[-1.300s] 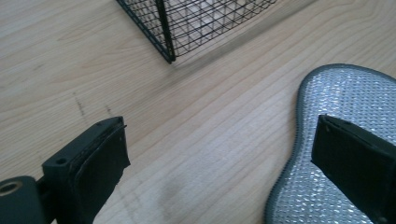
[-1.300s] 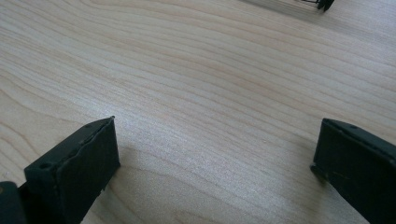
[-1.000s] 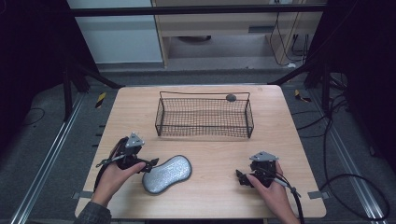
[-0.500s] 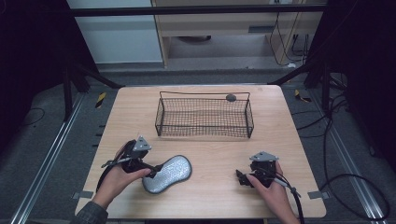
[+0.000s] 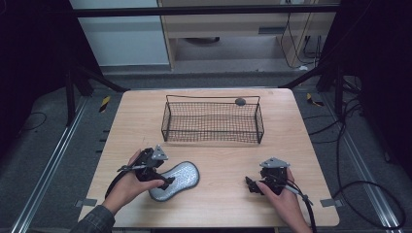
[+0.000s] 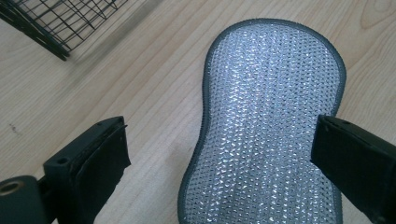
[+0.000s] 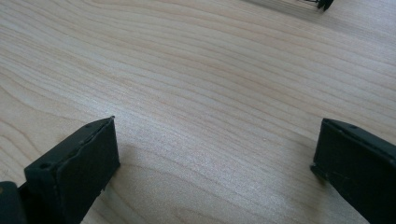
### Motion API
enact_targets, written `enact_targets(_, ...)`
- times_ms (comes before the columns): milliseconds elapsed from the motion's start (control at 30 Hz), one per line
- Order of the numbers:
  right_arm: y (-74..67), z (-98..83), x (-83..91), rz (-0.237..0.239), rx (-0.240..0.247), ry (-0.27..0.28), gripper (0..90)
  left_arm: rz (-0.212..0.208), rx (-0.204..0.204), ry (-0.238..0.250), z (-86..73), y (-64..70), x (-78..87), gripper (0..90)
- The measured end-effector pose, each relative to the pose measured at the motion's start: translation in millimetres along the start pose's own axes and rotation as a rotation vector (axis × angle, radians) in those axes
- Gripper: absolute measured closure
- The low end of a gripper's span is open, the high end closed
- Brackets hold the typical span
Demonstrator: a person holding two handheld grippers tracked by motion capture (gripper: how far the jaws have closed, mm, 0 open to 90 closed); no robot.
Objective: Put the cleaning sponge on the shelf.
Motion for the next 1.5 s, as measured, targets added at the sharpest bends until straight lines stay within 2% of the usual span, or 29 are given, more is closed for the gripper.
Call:
enact_targets(133, 0.0, -0.1, 0.1, 0.001, 0.0, 0.0, 0.4, -0.007, -0.013, -0.031, 1.1, 5.3, -3.0, 3.7)
enact_targets(200, -0.1, 0.0, 0.1, 0.001, 0.0, -0.001, 0.3, -0.008, -0.035, -0.055, 1.8, 7.0, -3.2, 3.7)
enact_targets(400, 0.0, -0.1, 0.1, 0.001, 0.0, -0.001, 0.4, -0.016, -0.05, -0.069, 6.1, 10.0, -5.4, 3.6)
enact_targets(500, 0.0, -0.1, 0.1, 0.001, 0.001, -0.001, 0.4, -0.022, -0.04, -0.068, 7.2, 10.3, -5.8, 3.5)
enact_targets(700, -0.1, -0.2, 0.2, 0.001, 0.001, -0.001, 0.4, -0.032, -0.073, -0.113, 6.9, 17.7, -9.9, 3.4)
enact_targets(967, 0.0, -0.1, 0.2, 0.001, 0.002, -0.001, 0.3, -0.03, -0.072, -0.15, 5.1, 19.3, -17.9, 3.3)
enact_targets(1200, 0.0, -0.1, 0.2, 0.002, 0.002, -0.002, 0.4, -0.07, -0.097, -0.197, 0.9, 32.0, -24.0, 3.5)
enact_targets(1500, -0.1, -0.2, 0.3, 0.002, 0.003, -0.003, 0.4, -0.072, -0.103, -0.241, -0.4, 31.4, -32.1, 3.6)
Point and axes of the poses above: each handheld gripper's, and its own axes: x roughly backward along the jaws, z roughly out of its top, y roughly to its right, the point moved 10 cm from there along -x, roughly forward along the jaws, and after that the axes turned 2 degrees about -z, right-handed, at the moved point
